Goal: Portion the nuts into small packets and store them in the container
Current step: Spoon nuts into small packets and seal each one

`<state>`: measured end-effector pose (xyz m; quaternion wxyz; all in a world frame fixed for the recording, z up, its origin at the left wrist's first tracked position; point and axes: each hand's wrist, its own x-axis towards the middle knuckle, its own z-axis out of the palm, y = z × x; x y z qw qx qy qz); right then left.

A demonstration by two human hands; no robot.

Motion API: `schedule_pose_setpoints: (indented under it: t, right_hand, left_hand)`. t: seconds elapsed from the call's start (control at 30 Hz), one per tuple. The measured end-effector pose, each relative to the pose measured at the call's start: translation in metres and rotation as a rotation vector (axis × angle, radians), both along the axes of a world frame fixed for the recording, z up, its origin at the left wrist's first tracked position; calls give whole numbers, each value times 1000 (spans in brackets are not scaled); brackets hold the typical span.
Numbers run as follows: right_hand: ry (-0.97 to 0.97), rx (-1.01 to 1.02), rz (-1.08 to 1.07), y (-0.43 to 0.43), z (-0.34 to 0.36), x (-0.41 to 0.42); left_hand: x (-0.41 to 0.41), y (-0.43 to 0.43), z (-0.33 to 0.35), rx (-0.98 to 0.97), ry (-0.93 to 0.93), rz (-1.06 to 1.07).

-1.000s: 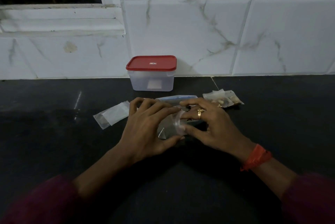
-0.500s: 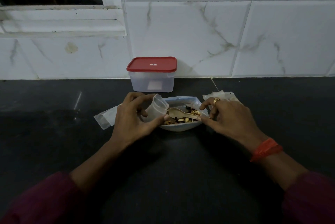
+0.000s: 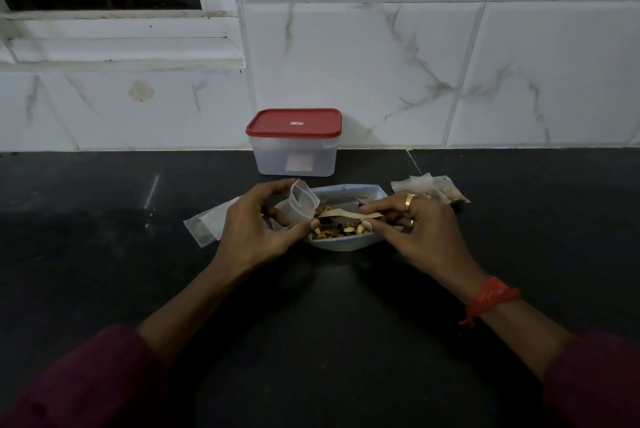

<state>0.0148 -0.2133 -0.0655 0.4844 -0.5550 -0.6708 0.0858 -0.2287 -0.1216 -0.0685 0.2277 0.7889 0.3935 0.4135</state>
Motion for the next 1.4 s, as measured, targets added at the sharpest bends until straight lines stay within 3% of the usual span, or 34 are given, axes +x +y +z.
schedule_pose_setpoints:
  t: [0.27,0.43,0.53,0.67,0.83,0.97,1.1,1.23,1.4]
  right_hand:
    - [-136,-2,57,7,-6,-9]
    - [-101,203,-18,5,0,-7]
    - [-89,235,58,1,5,-8]
    - [-243,180,173,2,2,-8]
    - [-415,268,52,8,1,5]
    - [-333,281,65,1,6,6]
    - [-428,180,109,4,2,12]
    - [-416,204,20,5,0,18]
    - [-354,297,60,-3,23,33]
  left_hand:
    - [0,-2,1,-10,-4,-37]
    - [1,-2,2,-37,-3,-64]
    - [1,-1,2,-49,-9,-73]
    - [1,-2,2,-25,-50,-52]
    - [0,1,0,-11,-57,-36]
    - [-1,5,-4,1,-34,-13]
    - [0,4,-2,-17,-25,-29]
    - [1,1,-1,-29,-32,-64]
    - [1,1,-1,-53,-51,-74]
